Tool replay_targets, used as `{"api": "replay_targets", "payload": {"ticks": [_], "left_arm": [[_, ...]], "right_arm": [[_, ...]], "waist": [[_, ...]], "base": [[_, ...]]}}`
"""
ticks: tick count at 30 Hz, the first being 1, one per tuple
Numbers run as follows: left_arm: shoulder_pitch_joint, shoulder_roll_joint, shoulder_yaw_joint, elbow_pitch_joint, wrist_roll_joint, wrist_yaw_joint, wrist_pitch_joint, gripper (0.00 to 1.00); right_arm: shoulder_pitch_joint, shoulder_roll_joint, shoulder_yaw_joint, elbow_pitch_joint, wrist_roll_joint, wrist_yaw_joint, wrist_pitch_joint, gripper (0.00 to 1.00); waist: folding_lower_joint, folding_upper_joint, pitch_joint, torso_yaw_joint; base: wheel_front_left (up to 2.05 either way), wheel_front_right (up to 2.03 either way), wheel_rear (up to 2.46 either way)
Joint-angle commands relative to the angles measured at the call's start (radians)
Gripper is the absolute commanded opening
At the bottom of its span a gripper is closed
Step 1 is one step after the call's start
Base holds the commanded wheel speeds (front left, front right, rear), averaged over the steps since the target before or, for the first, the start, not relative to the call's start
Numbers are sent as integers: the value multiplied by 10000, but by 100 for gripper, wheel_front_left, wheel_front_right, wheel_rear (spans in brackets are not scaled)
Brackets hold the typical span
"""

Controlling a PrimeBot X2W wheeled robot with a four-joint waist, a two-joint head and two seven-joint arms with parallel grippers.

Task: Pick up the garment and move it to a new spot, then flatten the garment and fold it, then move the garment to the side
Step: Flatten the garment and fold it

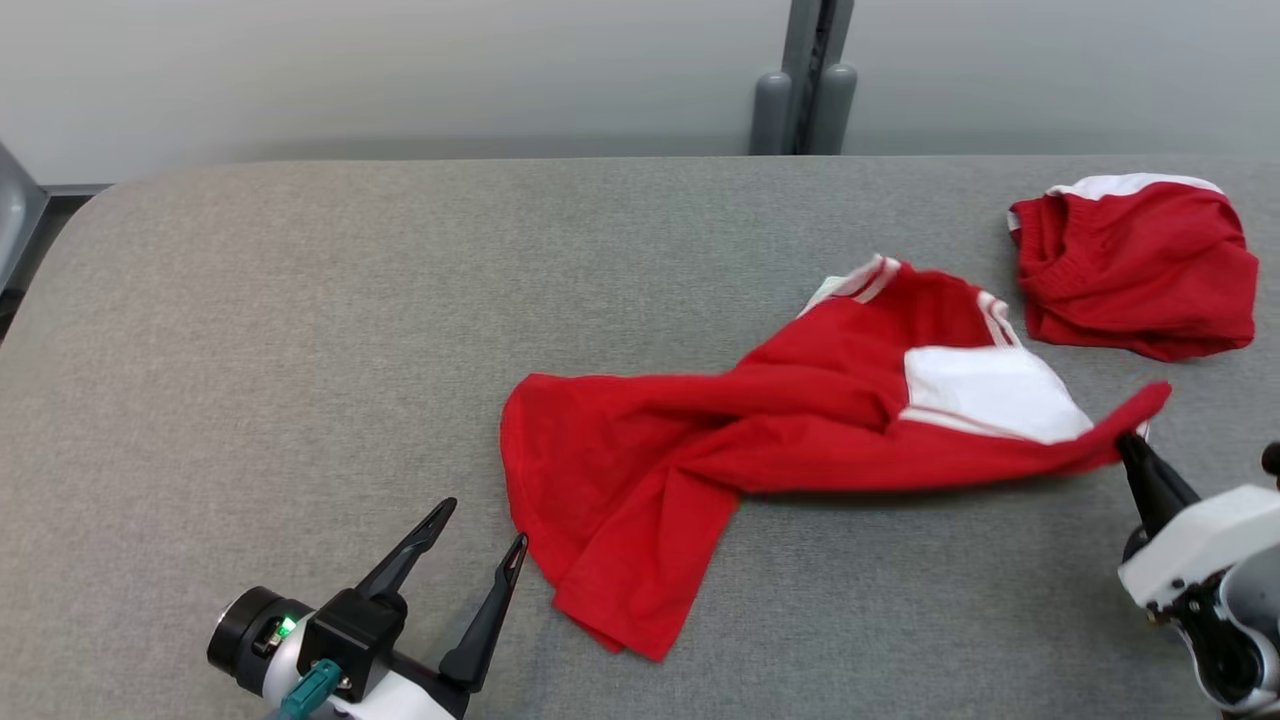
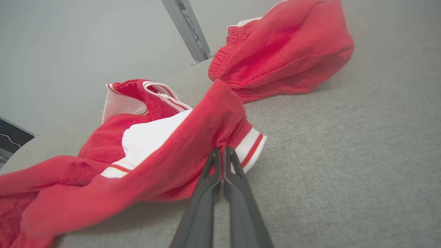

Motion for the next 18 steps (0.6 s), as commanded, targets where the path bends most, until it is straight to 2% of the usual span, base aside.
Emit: {"api": "replay_targets", "payload": {"ticks": [1, 2, 3, 4, 5, 6, 13, 18], "left_arm": [[-83, 92, 17, -15, -6, -30, 14, 100], [-97, 98, 1, -23, -4, -39, 32, 100], [-107, 104, -18, -28, -5, -51, 40, 100], [-114, 117, -34, -25, -14, -64, 60, 100], [-122, 121, -52, -21, -24, -58, 79, 100], [-125, 111, -63, -20, -30, -58, 101, 100], [-146, 98, -183, 25, -105, -118, 258, 100], [-156, 46, -377, -62, -303, -296, 685, 100]], "right_arm": [[255, -50, -107, -107, -225, 3, 106, 0], [390, -50, -148, -160, -333, 3, 188, 0], [525, -78, -141, -212, -441, 3, 263, 7], [672, -144, -236, -174, -578, 3, 314, 37], [810, -207, -349, -97, -723, 0, 364, 71], [916, -226, -465, -12, -824, 1, 409, 100], [1025, -380, -1488, 719, -1868, 1, 169, 100], [836, -131, -2024, 520, -2372, 1, -238, 100]], "waist": [[0, -1, -41, -99], [0, -1, -56, -132], [0, -1, -67, -155], [0, -1, -76, -177], [0, -1, -84, -192], [0, -1, -87, -205], [0, -1, -137, -247], [0, -1, -250, -332]], "base": [[0, 0, 0], [0, 0, 0], [0, 0, 0], [0, 0, 0], [0, 0, 0], [0, 0, 0], [0, 0, 0], [0, 0, 0]]}}
